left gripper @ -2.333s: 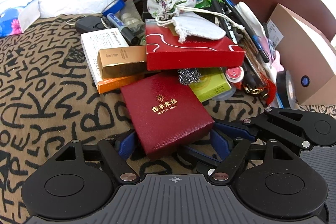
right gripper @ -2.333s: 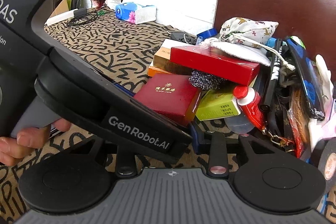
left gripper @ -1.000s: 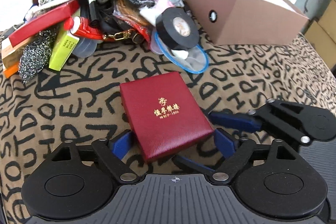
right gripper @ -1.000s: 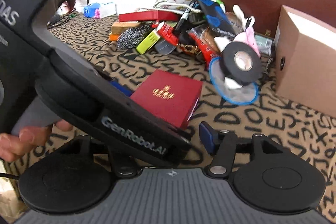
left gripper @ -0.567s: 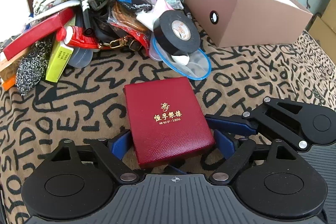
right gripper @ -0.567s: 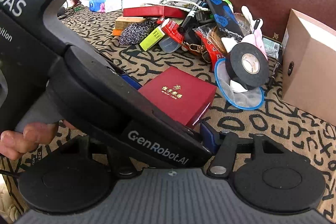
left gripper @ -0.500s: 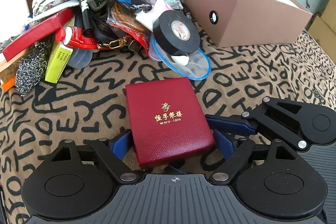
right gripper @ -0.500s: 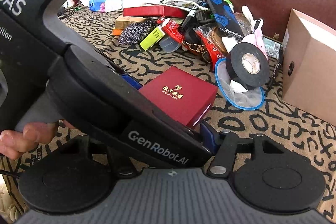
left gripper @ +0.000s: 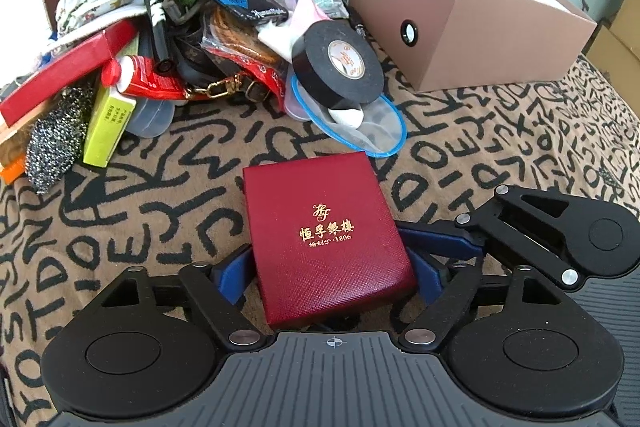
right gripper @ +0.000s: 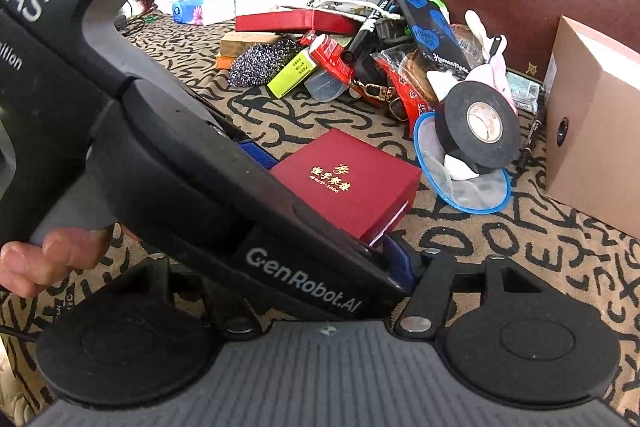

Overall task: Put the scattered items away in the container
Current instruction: 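Lift the red jewelry box with the left gripper toward the cardboard box, then lower the red jewelry box into the cardboard box and open the left gripper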

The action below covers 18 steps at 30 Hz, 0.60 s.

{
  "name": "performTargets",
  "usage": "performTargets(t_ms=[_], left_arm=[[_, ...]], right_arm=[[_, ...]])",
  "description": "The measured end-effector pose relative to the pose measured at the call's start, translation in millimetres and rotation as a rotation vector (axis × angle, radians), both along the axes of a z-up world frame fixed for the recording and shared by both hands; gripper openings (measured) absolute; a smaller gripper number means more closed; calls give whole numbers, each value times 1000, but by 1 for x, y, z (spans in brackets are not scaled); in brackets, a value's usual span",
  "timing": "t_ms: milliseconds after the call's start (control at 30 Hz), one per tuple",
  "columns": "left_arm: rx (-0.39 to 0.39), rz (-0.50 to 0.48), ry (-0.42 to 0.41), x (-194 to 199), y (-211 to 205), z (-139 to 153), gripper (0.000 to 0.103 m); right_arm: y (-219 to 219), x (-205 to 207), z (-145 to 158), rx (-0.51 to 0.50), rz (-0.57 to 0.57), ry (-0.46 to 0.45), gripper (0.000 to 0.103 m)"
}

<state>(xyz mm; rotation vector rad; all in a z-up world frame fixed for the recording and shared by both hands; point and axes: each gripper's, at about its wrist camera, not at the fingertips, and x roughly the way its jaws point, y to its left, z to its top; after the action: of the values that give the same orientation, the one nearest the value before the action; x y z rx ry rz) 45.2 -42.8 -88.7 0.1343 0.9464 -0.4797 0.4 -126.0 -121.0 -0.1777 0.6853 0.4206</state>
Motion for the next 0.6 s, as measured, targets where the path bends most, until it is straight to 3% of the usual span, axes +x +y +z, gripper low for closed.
performTargets(t_ms=[233, 600], left_arm=[[7, -17, -28, -15, -11, 14, 82], [3, -145, -193, -18, -73, 76, 82]], right_arm=[[-9, -16, 11, 5, -13, -27, 65], [-59, -25, 66, -11, -119, -189, 65]])
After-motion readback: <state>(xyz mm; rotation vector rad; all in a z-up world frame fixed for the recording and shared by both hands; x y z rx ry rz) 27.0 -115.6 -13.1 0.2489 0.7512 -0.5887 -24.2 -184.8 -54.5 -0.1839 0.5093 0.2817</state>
